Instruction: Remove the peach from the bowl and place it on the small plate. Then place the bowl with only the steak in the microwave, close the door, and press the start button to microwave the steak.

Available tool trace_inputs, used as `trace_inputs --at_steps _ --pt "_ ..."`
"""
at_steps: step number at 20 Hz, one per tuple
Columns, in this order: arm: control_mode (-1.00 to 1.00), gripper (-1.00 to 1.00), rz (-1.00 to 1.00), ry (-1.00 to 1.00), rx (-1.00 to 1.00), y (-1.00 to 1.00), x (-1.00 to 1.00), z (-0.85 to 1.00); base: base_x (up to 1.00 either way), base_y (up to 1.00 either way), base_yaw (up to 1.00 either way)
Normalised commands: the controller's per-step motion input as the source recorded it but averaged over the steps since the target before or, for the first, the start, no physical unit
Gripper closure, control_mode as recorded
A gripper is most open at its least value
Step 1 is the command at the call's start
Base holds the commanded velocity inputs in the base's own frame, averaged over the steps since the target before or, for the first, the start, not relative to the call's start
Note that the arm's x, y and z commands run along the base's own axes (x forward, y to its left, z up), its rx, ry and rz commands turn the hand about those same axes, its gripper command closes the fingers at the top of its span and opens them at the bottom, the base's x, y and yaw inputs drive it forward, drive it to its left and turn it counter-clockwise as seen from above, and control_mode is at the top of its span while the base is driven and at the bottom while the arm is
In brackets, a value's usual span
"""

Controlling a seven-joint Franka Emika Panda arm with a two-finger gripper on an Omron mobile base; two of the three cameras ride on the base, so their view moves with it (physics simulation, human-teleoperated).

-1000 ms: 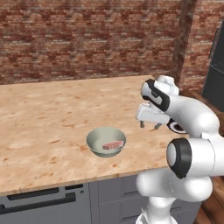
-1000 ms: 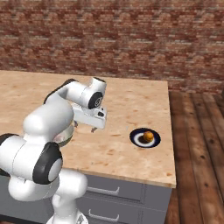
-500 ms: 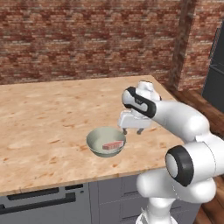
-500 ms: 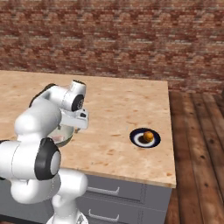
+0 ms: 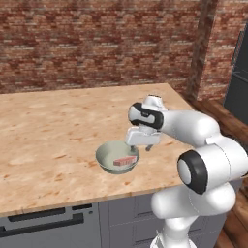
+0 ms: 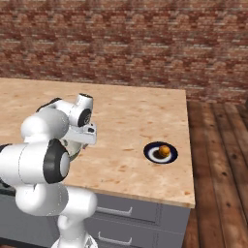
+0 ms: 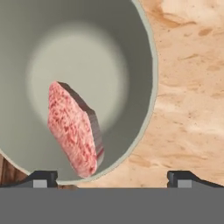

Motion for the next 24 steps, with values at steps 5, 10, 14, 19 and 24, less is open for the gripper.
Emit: trace_inputs --at_steps 5,10,14,19,24 --pt "-1.00 -1.00 0.03 0.00 0.00 0.00 0.11 -0.27 0.00 0.00 0.00" --pt "-1.00 -1.00 0.01 0.00 0.00 0.00 0.13 -0.26 0.00 0.00 0.00" --pt "-1.00 -1.00 0.00 0.00 0.00 0.00 0.13 -0.21 0.00 0.00 0.00" --pt "-1.00 -1.00 0.00 0.00 0.00 0.04 0.03 -0.14 0.00 0.00 0.00" --pt "-1.00 -1.00 0.00 0.00 0.00 0.10 0.09 -0.12 0.00 0.00 0.00"
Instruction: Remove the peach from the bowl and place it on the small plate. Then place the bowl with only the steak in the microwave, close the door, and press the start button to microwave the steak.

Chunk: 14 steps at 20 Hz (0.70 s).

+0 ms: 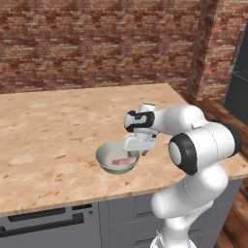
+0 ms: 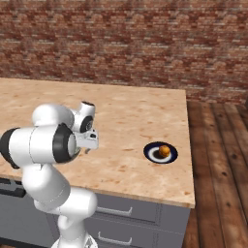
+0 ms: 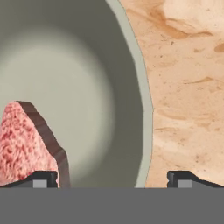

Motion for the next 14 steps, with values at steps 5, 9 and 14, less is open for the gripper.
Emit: trace_inputs --at_steps 5,9,14 --pt "-1.00 1.00 0.00 0.00 0.00 0.15 0.06 -0.06 0.00 0.00 0.00" --pt "-1.00 1.00 0.00 0.00 0.00 0.02 0.00 0.00 0.00 0.00 0.00" --pt "-1.00 1.00 0.00 0.00 0.00 0.00 -0.02 0.00 0.00 0.00 0.00"
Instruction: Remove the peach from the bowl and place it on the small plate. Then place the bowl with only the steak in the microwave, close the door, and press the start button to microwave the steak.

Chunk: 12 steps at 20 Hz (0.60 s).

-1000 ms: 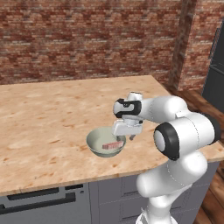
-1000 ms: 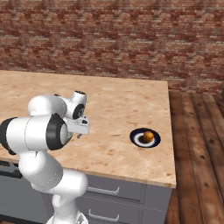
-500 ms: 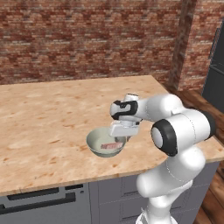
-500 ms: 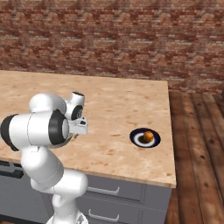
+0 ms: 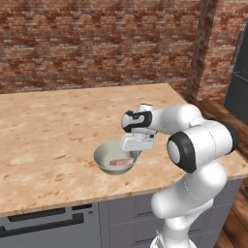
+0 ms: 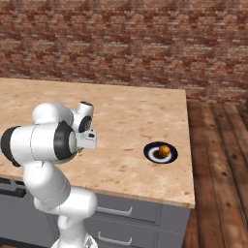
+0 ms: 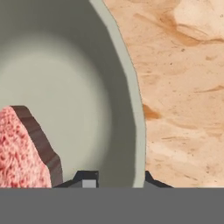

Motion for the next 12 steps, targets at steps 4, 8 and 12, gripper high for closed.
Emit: trace_inputs --at_steps 4,8,12 --pt "-1.00 1.00 -0.02 0.00 0.03 -0.01 -0.20 0.16 0.00 0.00 0.00" --pt "-1.00 1.00 0.00 -0.01 0.02 0.00 -0.19 0.45 0.00 0.00 0.00" --pt "-1.00 1.00 -0.07 0.00 0.05 -0.26 -0.12 0.70 0.00 0.00 0.00"
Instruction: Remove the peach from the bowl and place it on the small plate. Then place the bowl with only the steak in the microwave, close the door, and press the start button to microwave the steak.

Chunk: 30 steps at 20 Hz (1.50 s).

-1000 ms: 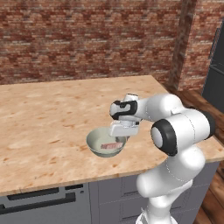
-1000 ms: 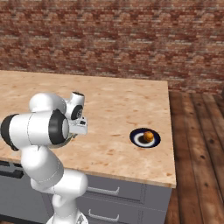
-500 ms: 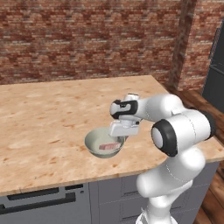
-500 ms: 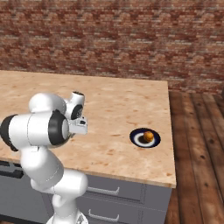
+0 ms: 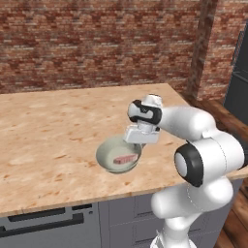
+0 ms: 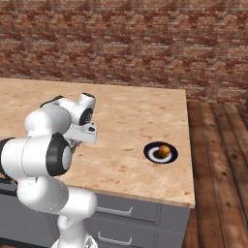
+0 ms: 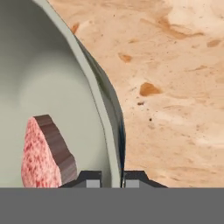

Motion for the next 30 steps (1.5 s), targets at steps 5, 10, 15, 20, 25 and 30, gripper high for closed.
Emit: trace_inputs --at_steps 5,10,15,20,25,30 --pt "-1.00 1.00 -0.18 0.00 0.13 -0.46 -0.27 0.70 0.00 0.00 0.00" --pt "-1.00 1.00 -0.18 0.08 0.18 -0.60 -0.33 0.77 0.00 0.00 0.00" --pt "-1.00 1.00 -0.20 0.02 0.10 -0.32 -0.62 0.57 0.00 0.00 0.00" --pt "-1.00 1.00 -0.24 0.05 0.00 0.04 -0.35 0.17 0.00 0.00 0.00" --pt "-1.00 1.00 0.00 0.02 0.00 0.06 -0.31 -0.01 0.00 0.00 0.00" --pt "-1.00 1.00 -0.16 -0.01 0.04 -0.28 -0.98 0.14 0.00 0.00 0.00"
